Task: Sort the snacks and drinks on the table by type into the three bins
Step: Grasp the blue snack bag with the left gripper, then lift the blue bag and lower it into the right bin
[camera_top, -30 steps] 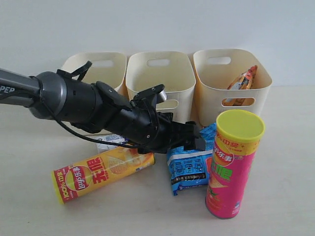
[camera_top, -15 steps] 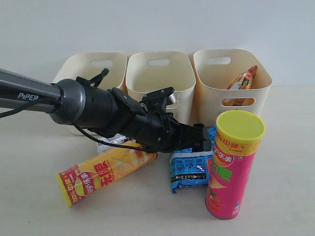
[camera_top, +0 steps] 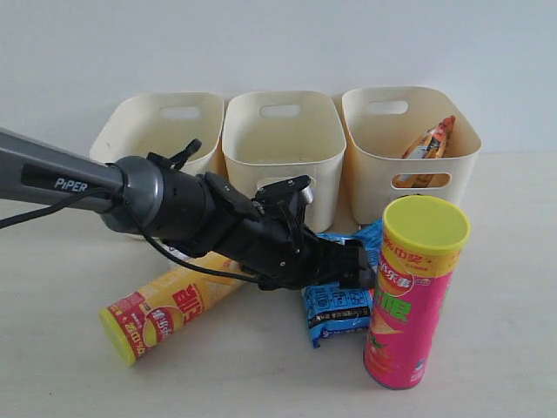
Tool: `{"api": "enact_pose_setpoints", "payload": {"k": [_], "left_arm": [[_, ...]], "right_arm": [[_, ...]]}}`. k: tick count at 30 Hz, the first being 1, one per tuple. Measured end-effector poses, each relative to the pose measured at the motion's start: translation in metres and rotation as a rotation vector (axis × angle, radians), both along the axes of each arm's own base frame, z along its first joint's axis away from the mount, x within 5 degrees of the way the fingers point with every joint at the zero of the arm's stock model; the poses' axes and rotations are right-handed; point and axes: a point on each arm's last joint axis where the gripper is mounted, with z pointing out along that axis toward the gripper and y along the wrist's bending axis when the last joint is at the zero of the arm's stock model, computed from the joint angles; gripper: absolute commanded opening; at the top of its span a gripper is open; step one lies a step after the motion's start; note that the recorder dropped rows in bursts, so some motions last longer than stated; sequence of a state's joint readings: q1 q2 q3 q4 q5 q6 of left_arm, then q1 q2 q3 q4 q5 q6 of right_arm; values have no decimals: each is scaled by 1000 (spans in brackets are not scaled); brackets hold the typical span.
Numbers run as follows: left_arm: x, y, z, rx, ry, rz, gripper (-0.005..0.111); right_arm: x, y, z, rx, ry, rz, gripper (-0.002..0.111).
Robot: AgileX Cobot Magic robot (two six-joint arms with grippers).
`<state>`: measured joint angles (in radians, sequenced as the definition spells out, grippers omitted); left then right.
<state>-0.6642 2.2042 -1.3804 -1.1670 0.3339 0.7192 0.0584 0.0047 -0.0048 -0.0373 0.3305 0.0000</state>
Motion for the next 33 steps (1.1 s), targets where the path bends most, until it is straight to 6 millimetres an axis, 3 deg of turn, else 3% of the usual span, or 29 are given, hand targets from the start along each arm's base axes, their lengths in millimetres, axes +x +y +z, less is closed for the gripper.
{"api": "enact_pose_setpoints", "payload": {"k": [3,11,20,33], "left_arm": [[-1,-1,0,-8,13,-5,73],[-2,-4,2,-60,64,27,4],[-2,-7,8,-86,76,4,4],[-4,-5,51,-181,61,-26,4]], "right_arm": [[0,0,0,0,0,0,0],[0,0,0,0,0,0,0],[0,0,0,0,0,0,0],[0,0,0,0,0,0,0]]}}
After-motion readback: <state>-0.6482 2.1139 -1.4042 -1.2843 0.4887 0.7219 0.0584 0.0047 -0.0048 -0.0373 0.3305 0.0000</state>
